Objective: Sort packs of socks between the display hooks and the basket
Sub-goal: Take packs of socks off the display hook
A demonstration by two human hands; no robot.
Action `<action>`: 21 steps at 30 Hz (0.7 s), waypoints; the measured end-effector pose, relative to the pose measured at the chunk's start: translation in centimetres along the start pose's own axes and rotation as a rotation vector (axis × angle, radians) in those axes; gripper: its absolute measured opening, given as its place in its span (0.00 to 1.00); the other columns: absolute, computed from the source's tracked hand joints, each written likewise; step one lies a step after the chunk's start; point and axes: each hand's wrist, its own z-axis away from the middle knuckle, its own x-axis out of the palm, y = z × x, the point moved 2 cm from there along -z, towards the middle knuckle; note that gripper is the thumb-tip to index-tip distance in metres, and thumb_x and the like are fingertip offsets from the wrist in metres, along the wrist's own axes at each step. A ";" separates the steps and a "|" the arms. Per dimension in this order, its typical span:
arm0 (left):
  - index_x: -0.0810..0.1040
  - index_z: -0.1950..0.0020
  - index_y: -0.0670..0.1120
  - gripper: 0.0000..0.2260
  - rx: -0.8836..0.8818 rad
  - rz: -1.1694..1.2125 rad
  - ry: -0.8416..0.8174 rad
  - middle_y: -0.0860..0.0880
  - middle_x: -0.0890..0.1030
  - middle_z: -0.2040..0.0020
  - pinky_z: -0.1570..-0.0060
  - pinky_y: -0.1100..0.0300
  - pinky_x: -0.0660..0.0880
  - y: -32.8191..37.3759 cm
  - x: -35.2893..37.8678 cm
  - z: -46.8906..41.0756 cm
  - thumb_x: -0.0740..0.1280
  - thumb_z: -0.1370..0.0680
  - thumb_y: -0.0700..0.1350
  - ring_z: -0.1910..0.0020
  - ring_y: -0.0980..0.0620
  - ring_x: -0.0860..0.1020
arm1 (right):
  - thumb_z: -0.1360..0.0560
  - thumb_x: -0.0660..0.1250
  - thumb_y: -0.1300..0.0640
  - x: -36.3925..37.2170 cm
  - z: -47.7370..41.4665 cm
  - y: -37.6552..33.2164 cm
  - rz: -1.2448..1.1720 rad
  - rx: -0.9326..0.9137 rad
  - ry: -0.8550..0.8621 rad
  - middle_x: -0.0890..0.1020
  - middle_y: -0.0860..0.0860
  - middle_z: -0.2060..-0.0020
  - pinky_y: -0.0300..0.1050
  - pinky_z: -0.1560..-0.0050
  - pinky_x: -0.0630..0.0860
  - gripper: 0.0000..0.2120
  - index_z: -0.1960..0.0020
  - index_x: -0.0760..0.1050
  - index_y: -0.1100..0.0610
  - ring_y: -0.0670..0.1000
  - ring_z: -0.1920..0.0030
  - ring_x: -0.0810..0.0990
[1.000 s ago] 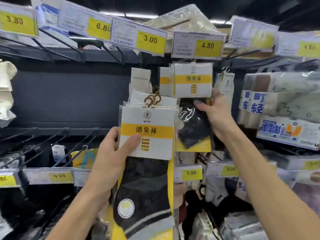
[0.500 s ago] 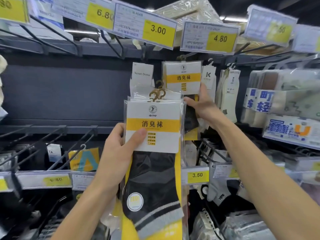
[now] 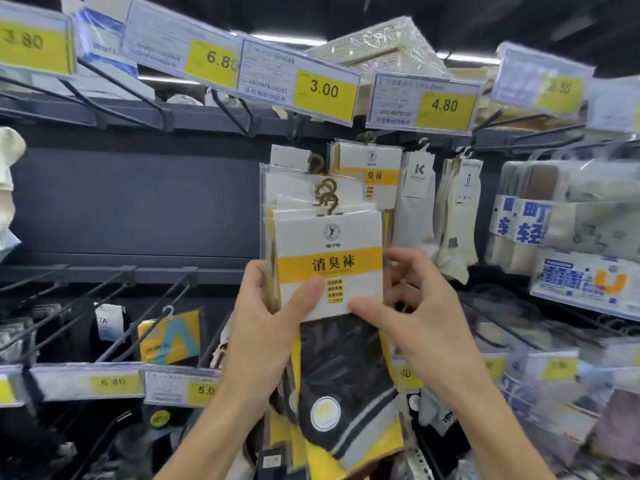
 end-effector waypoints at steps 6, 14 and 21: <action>0.79 0.40 0.53 0.16 -0.026 0.133 -0.088 0.47 0.84 0.41 0.48 0.53 0.81 -0.2 0.6 0.5 0.65 0.23 0.58 0.41 0.47 0.83 | 0.37 0.76 0.48 -1.7 0.0 1.0 -0.182 0.055 -0.030 0.86 0.48 0.49 0.46 0.46 0.81 0.24 0.43 0.77 0.51 0.48 0.48 0.85; 0.79 0.46 0.57 0.09 0.075 0.038 -0.007 0.52 0.86 0.46 0.55 0.67 0.80 0.1 1.1 0.4 0.69 0.24 0.56 0.47 0.53 0.85 | 0.31 0.73 0.50 -2.0 0.7 1.6 -0.272 0.083 -0.125 0.86 0.47 0.46 0.35 0.46 0.78 0.17 0.42 0.79 0.48 0.46 0.44 0.84; 0.80 0.47 0.60 0.07 0.129 -0.023 0.055 0.55 0.86 0.45 0.51 0.70 0.78 0.3 -0.5 0.3 0.68 0.24 0.55 0.45 0.56 0.84 | 0.24 0.67 0.57 -3.4 -1.6 1.9 -0.566 0.168 0.037 0.85 0.53 0.43 0.47 0.49 0.82 0.17 0.36 0.75 0.57 0.53 0.43 0.84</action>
